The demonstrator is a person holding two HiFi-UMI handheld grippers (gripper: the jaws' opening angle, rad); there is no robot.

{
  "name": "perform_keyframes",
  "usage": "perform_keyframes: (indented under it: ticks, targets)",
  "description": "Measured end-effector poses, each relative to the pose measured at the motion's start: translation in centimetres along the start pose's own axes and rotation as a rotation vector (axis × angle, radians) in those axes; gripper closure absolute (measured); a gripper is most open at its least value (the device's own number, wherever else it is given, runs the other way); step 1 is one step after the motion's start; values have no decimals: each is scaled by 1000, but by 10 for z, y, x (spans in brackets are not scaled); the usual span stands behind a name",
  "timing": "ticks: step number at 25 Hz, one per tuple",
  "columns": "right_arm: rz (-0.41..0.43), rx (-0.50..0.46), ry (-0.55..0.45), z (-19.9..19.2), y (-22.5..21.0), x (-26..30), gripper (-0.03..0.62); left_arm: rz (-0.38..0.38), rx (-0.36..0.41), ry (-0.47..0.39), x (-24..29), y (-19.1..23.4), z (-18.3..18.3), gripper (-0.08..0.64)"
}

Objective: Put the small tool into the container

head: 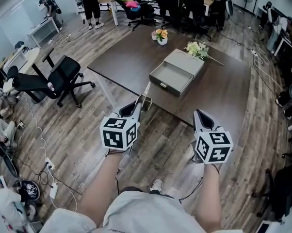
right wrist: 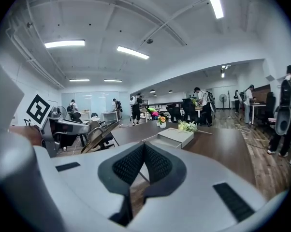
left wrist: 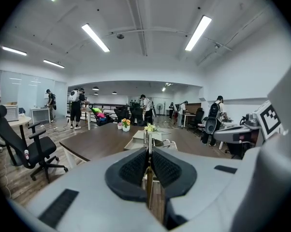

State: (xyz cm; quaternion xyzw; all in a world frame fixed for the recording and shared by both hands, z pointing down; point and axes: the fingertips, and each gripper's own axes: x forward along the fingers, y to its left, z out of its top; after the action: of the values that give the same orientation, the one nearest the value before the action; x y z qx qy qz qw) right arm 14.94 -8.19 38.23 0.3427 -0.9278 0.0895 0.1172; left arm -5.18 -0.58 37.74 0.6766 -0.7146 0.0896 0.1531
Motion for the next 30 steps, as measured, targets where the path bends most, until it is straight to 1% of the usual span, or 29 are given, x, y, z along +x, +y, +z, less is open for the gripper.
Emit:
perform_keyframes:
  ticks: [7, 15, 20, 25, 30]
  targets:
    - [11, -2, -6, 6, -7, 15, 588, 14, 3, -7, 14, 8, 9, 537]
    - [1, -9, -7, 10, -11, 50, 588, -4, 11, -13, 44, 28, 14, 537]
    - [-31, -11, -6, 16, -19, 77, 588, -35, 11, -12, 78, 47, 22, 537]
    - [-86, 9, 9, 19, -29, 107, 588, -97, 30, 1, 117, 61, 33, 537]
    - [-132, 12, 16, 30, -35, 136, 588, -150, 32, 11, 153, 77, 44, 537]
